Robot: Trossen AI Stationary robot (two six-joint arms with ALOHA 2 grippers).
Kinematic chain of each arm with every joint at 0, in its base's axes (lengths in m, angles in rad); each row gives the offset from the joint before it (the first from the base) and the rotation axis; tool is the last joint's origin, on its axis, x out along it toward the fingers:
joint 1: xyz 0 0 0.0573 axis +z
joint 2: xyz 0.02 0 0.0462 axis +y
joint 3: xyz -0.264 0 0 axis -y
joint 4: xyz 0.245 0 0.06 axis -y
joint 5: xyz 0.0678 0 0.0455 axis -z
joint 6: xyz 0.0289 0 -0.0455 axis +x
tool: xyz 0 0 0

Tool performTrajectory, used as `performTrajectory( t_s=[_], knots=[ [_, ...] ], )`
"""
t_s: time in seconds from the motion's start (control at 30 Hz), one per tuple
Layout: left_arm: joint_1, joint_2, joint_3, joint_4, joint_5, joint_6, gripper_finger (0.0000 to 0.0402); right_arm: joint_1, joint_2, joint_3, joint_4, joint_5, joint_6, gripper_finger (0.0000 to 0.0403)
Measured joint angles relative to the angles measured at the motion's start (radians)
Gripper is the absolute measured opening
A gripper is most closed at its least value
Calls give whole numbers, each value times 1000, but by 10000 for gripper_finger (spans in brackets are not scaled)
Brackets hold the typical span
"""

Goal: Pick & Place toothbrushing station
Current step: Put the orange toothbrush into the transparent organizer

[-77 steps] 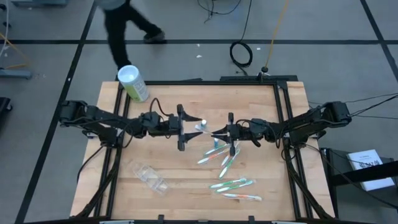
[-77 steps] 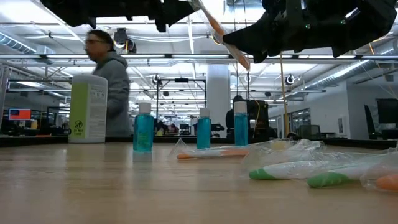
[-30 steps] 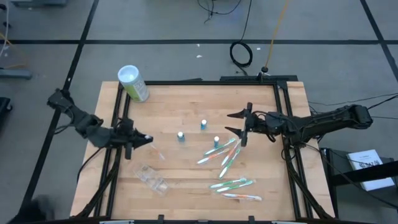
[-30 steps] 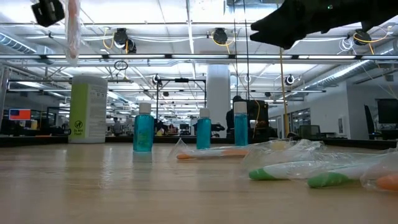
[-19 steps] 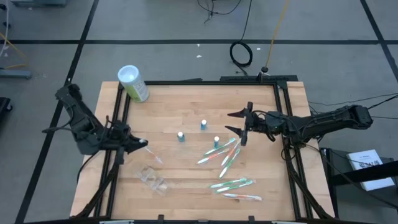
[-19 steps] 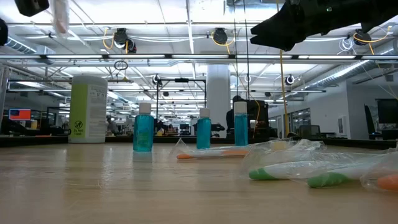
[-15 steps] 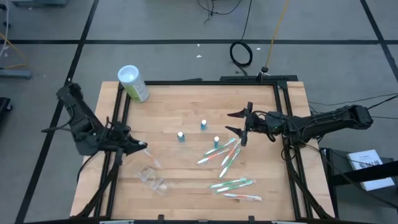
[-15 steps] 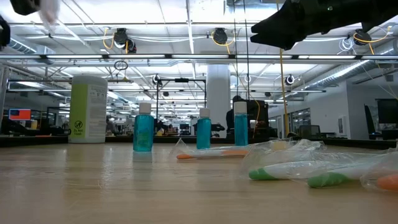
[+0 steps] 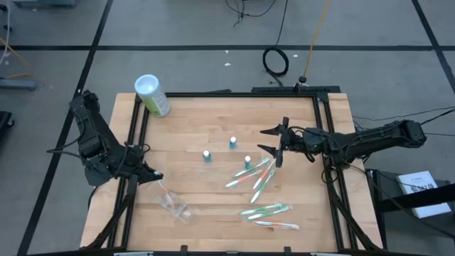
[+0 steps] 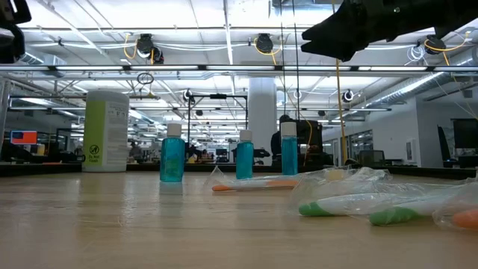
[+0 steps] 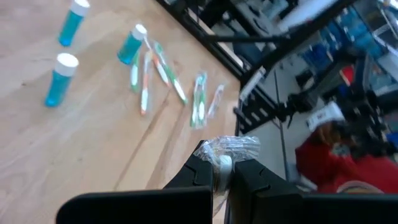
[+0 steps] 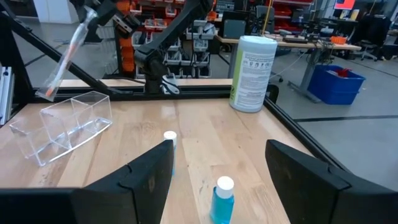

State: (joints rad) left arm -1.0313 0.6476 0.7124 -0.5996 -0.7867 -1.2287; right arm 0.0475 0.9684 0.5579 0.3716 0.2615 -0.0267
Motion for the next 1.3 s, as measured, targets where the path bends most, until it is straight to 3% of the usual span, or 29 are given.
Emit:
performTrajectory(
  t_s=[0.37, 0.6, 0.87, 1.3],
  knots=[
    [-60, 4, 85, -259, -13, 68, 8, 0, 0, 0, -3, 0, 0, 247],
    [-60, 43, 83, -408, 4, -11, 8, 0, 0, 0, -3, 0, 0, 247],
    [-60, 110, 83, -401, 79, -168, 14, 0, 0, 0, -9, -1, 0, 247],
    [-60, 325, 83, -393, 30, -301, 21, 0, 0, 0, -10, -1, -2, 247]
  ],
)
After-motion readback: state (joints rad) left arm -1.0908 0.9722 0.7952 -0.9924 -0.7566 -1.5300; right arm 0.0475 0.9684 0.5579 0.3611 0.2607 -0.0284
